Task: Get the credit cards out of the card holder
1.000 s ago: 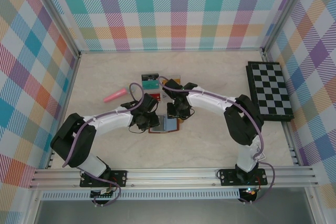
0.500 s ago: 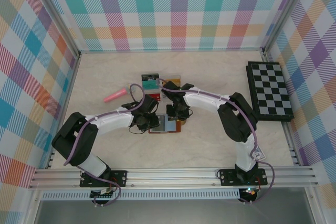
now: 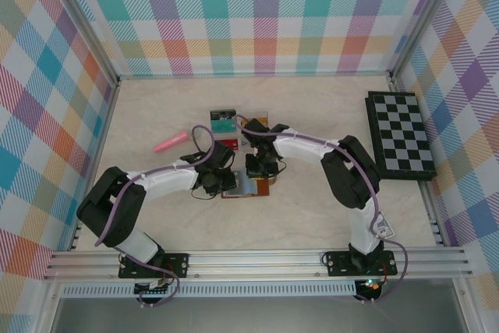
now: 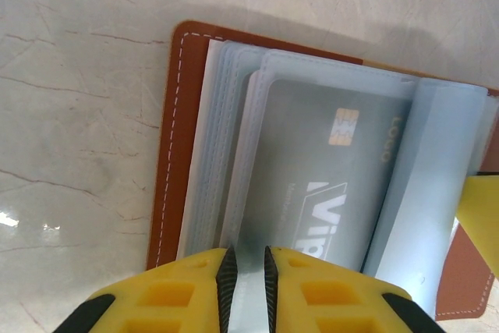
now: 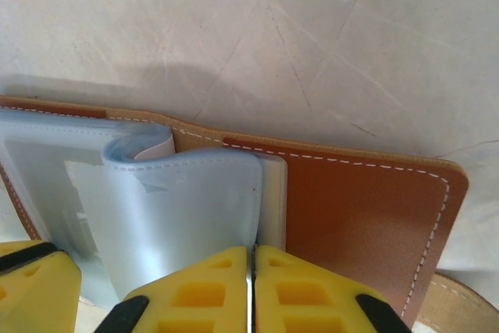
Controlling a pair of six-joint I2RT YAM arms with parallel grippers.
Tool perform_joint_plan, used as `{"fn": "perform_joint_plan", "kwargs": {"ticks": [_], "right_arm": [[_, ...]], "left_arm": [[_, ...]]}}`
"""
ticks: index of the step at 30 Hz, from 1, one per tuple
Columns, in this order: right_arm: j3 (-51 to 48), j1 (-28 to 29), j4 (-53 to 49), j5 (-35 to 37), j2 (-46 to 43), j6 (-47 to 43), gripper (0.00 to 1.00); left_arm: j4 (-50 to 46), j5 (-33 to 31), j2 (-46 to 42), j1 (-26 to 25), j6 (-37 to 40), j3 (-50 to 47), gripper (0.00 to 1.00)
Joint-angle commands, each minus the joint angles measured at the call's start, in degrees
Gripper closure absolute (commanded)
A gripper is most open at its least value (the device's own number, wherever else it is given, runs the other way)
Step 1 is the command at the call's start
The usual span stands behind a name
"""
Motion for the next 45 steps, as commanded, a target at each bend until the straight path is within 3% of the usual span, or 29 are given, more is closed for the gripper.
{"fn": "perform_joint_plan", "kwargs": {"ticks": [1, 8, 14, 19, 27, 40, 45], "right_arm": [[-1.05, 0.25, 1.76, -2.73, 1.28, -0.03, 0.93], [-2.37, -0.62, -1.23, 3.83, -2.73, -0.41, 0.93], [-3.42, -0.65, -2.83, 9.81, -6.19, -2.15, 0.89], [-3.12, -0.68, -2.75, 8.76, -5.16, -2.80, 0.88], [-3.34, -0.72, -2.70, 8.18, -3.48, -2.91, 0.88], [-3.68, -0.98, -2.46, 7.74, -2.24, -2.80, 0.88], [-3.78, -1.16, -2.18, 7.43, -2.11, -2.80, 0.88]], "left_arm": [[-1.47, -0.12, 1.87, 0.21, 0.06, -1.57, 0.79], [-4.97, -0.17, -1.95, 0.21, 0.01, 0.10, 0.77], [-8.28, -1.40, -6.88, 0.64, -0.07, 1.59, 0.64], [-6.61, -0.36, -6.50, 1.76, -0.75, 0.60, 0.60], [0.20, 6.80, -5.00, 2.58, -0.55, -0.75, 0.66], [0.29, 6.30, -0.45, 2.86, -1.04, 0.15, 0.68], [-0.06, 6.47, 0.48, 2.84, -1.00, 0.62, 0.64]]}}
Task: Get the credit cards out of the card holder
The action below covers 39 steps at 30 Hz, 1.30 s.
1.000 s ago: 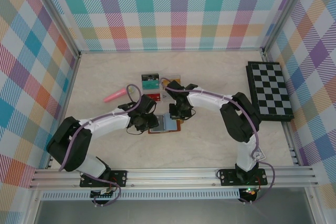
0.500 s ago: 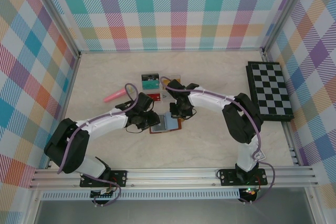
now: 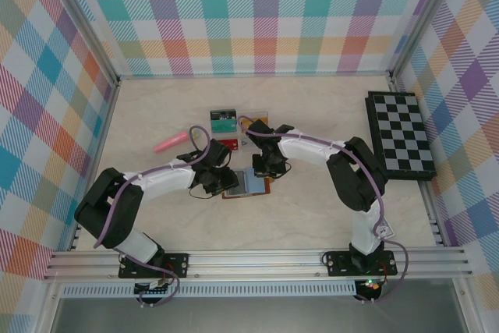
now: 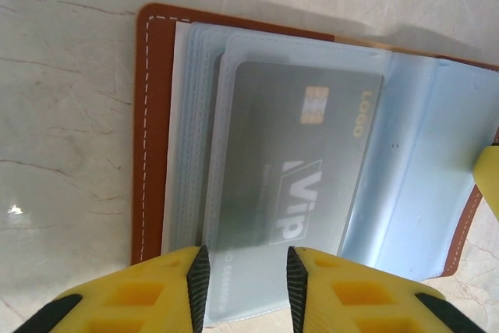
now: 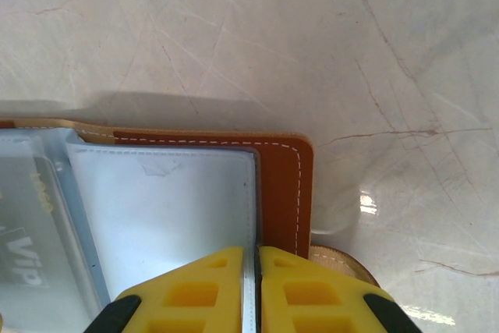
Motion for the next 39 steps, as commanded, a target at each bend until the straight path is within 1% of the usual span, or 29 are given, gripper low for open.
{"fn": "perform_joint_plan", "kwargs": {"ticks": [1, 7, 11, 12, 14, 17, 19, 23, 25, 34, 39], "right_arm": [[-0.80, -0.37, -0.82, -0.55, 0.91, -0.81, 0.88], [-0.89, -0.55, -0.60, -0.86, 0.99, -0.83, 0.88], [-0.89, -0.55, -0.46, -1.34, 1.17, -0.99, 0.88], [-0.89, -0.64, -0.51, -1.56, 1.26, -1.01, 0.88], [-0.98, -0.64, -0.28, -1.86, 1.41, -1.02, 0.89], [-1.07, -0.64, -0.10, -2.30, 1.44, -0.94, 0.89], [-1.23, -0.64, -0.09, -2.21, 1.44, -0.94, 0.89], [-1.42, -0.73, -0.21, -1.89, 1.32, -0.83, 0.89], [-1.57, -0.81, -0.24, -1.87, 1.19, -0.93, 0.89], [-2.12, -0.90, 0.11, -2.05, 1.03, -0.96, 0.89], [-2.23, -0.90, 0.20, -2.05, 1.00, -0.93, 0.89]], "left_arm": [[-0.10, 0.63, 1.55, 0.61, -0.59, 0.85, 0.63], [0.68, 1.55, 2.11, 0.58, -0.50, 1.15, 0.62], [2.74, 4.86, 1.78, 0.88, -0.38, 0.59, 0.63], [6.02, 6.16, 1.60, 0.93, -0.44, 0.25, 0.63], [8.00, 8.04, 1.17, 1.20, -0.47, -0.32, 0.64], [9.20, 9.21, 0.55, 1.65, -0.39, -0.73, 0.64], [8.34, 8.59, -0.03, 1.95, -0.05, -0.88, 0.65], [-0.17, 1.34, -1.87, 2.06, 1.82, 0.60, 0.64], [-1.74, -0.37, -2.36, 2.11, 2.44, 0.72, 0.63], [-0.24, 1.16, -0.15, 2.20, 2.46, 0.64, 0.62], [1.27, 3.22, 0.15, 2.11, 2.50, 0.66, 0.68]]}}
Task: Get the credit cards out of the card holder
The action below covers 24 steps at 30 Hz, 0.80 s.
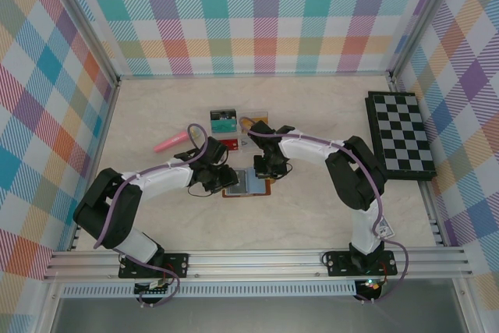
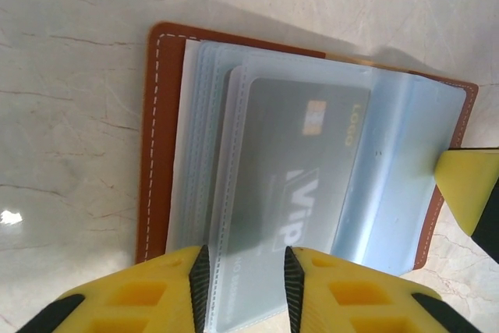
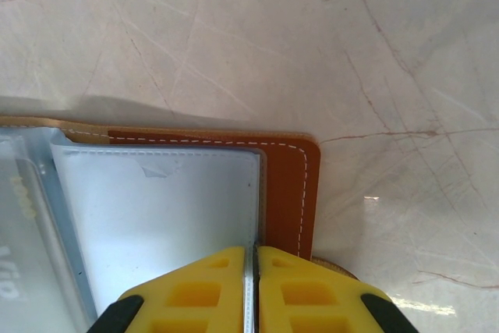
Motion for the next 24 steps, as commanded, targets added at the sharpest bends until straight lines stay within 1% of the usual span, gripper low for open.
{"fn": "perform_joint_plan", "kwargs": {"ticks": [1, 9, 10, 15, 18, 22, 24], "right_arm": [[-1.18, -0.25, -0.62, -0.73, 0.34, -0.73, 0.89], [-1.36, -0.29, -0.45, -0.92, 0.18, -0.73, 0.89], [-1.36, -0.24, -0.45, -0.92, 0.17, -0.75, 0.89], [-1.45, -0.33, -0.25, -0.99, 0.01, -0.77, 0.89], [-1.50, -0.33, -0.14, -1.17, -0.17, -0.86, 0.89], [-1.70, -0.42, 0.50, -2.03, -0.92, -0.89, 0.89], [-1.93, -0.47, 0.91, -2.48, -1.75, -0.90, 0.88]], "left_arm": [[0.18, 1.41, 0.68, 0.49, 0.62, 0.66, 0.68], [1.54, 4.29, -0.06, 0.55, 0.58, 0.39, 0.71], [3.62, 4.68, -0.38, 0.49, 0.61, 0.33, 0.71], [5.73, 6.21, -2.19, 0.59, 0.70, -0.32, 0.72], [6.90, 7.50, -1.56, 0.66, 0.77, -0.59, 0.72], [5.38, 6.64, 0.57, 0.60, 0.88, 0.28, 0.75], [3.05, 4.89, 1.38, 0.63, 0.97, 1.14, 0.78]]}}
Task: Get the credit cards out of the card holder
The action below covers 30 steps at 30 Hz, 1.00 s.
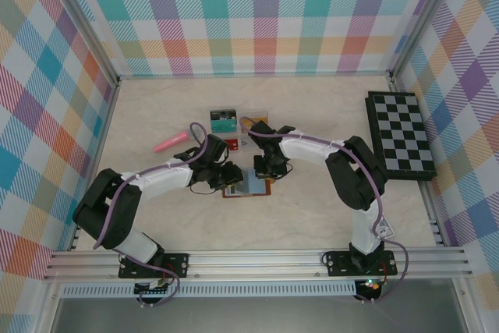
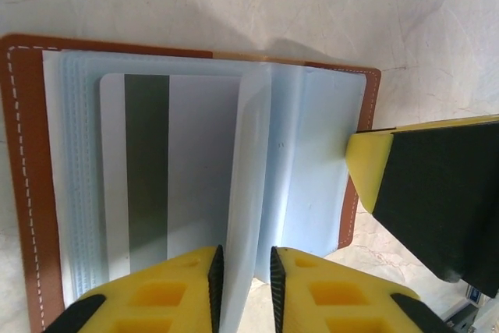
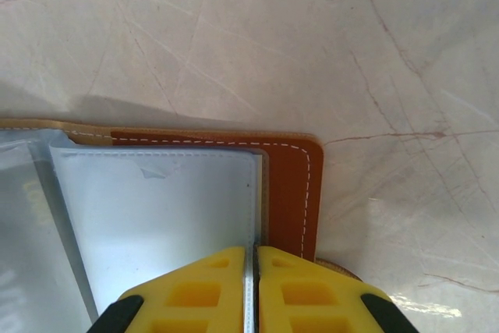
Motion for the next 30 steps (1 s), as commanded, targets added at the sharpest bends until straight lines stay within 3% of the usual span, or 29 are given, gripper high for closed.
{"fn": "perform_joint_plan", "kwargs": {"ticks": [1, 9, 15, 20, 22, 26, 30], "right_arm": [[-1.35, -0.36, 0.08, -1.67, -1.91, -0.85, 0.88], [-2.28, -0.34, 1.78, -5.60, -8.67, -1.64, 0.69], [-4.43, -0.39, 6.41, -7.74, -16.24, -0.95, 0.50], [-6.31, -0.73, 8.28, -5.49, -21.04, -0.89, 0.37], [-7.24, -0.90, 8.46, -4.39, -21.96, -0.65, 0.35], [-9.36, -1.69, 9.15, -3.83, -23.40, 0.89, 0.34], [-10.43, -2.56, 9.32, -3.32, -24.59, 1.77, 0.34]], "left_arm": [[-2.57, -1.90, 1.78, 0.61, 1.26, 1.55, 0.81], [-15.54, -8.27, -1.65, 0.62, 6.03, 3.77, 0.94], [-24.17, -13.70, -5.53, 0.60, 8.81, 5.67, 0.94], [-25.70, -14.06, -6.32, 0.58, 8.73, 6.50, 0.90], [-25.35, -13.71, -5.86, 0.49, 8.38, 6.76, 0.85], [-19.81, -7.27, -4.85, 0.49, 6.57, 6.58, 0.56], [-10.56, 1.21, -3.14, 0.49, 3.70, 5.54, 0.47]]}}
